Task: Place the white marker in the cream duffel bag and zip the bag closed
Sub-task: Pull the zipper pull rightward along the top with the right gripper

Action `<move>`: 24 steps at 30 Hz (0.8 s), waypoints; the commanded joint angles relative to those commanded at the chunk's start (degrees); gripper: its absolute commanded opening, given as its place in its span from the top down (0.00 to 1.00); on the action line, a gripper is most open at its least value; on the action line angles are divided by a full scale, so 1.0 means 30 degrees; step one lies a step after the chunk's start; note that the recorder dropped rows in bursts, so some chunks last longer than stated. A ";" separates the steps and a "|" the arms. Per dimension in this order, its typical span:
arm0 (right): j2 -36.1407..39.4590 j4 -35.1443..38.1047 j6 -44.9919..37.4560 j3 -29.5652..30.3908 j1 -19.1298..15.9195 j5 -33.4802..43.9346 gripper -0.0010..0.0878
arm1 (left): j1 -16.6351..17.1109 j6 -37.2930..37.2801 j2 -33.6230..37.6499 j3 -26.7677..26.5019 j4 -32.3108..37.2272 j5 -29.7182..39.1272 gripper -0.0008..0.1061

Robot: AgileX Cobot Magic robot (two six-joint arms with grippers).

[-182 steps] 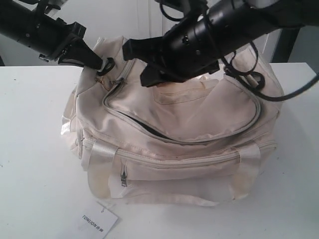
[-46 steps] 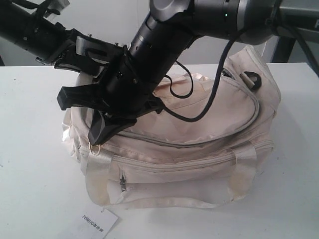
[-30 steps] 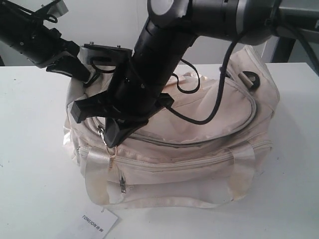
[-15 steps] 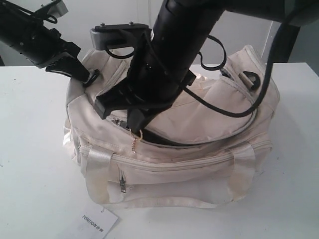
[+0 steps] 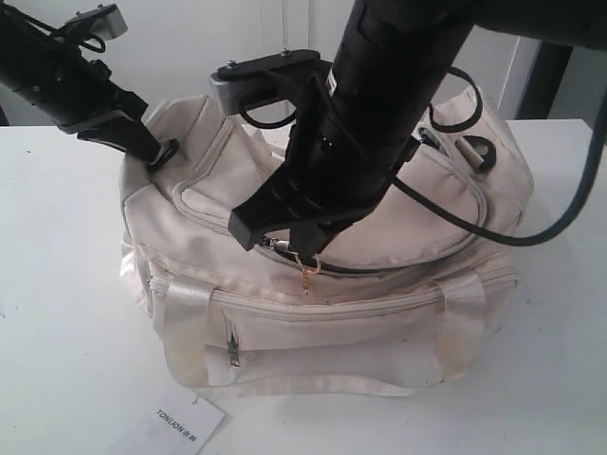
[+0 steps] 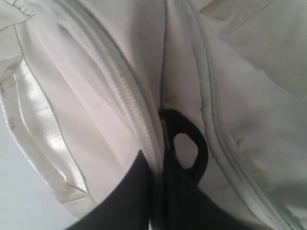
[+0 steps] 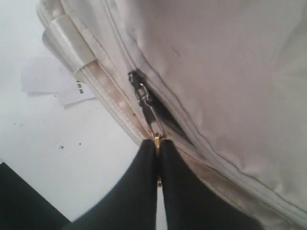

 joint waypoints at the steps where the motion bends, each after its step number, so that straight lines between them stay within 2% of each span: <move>1: -0.0082 -0.0233 0.0260 0.0120 -0.0043 0.0000 0.99 | 0.0000 0.0000 0.0000 0.0000 0.0045 0.0000 0.99; 24: -0.2475 -0.0907 0.0680 0.2193 -0.3385 0.0000 0.99 | 0.0000 0.0000 0.0000 0.0000 0.0702 -0.0009 0.99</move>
